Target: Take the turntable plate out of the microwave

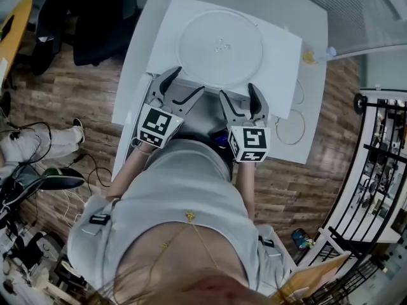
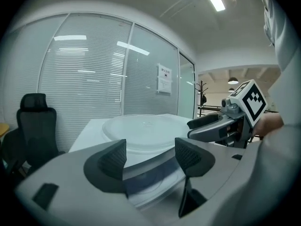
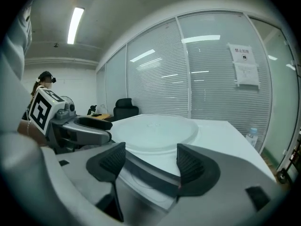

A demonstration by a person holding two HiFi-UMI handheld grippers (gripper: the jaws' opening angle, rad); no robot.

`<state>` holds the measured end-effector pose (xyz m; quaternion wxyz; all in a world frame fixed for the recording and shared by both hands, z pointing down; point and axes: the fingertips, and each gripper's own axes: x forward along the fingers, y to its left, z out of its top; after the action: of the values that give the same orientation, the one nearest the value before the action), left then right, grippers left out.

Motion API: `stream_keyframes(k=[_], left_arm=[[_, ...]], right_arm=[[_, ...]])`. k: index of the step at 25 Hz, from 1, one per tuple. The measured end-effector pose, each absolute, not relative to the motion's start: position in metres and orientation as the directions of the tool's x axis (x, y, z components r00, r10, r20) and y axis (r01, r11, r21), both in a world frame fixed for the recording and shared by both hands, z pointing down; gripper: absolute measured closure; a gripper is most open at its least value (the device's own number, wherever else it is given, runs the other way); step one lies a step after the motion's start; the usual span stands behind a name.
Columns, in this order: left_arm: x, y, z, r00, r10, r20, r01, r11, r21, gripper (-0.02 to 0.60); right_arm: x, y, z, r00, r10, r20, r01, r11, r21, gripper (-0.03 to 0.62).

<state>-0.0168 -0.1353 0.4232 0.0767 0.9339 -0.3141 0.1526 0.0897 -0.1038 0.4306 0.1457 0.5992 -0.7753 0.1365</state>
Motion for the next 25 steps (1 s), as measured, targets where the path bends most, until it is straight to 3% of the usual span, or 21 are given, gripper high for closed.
stream_keyframes(k=[25], left_arm=[[-0.0168, -0.1357, 0.4178, 0.761, -0.567, 0.317, -0.622, -0.776, 0.106, 0.258]], right_arm=[[0.0867, -0.1015, 0.4262, -0.319, -0.877, 0.359, -0.947, 0.313, -0.077, 0.272]])
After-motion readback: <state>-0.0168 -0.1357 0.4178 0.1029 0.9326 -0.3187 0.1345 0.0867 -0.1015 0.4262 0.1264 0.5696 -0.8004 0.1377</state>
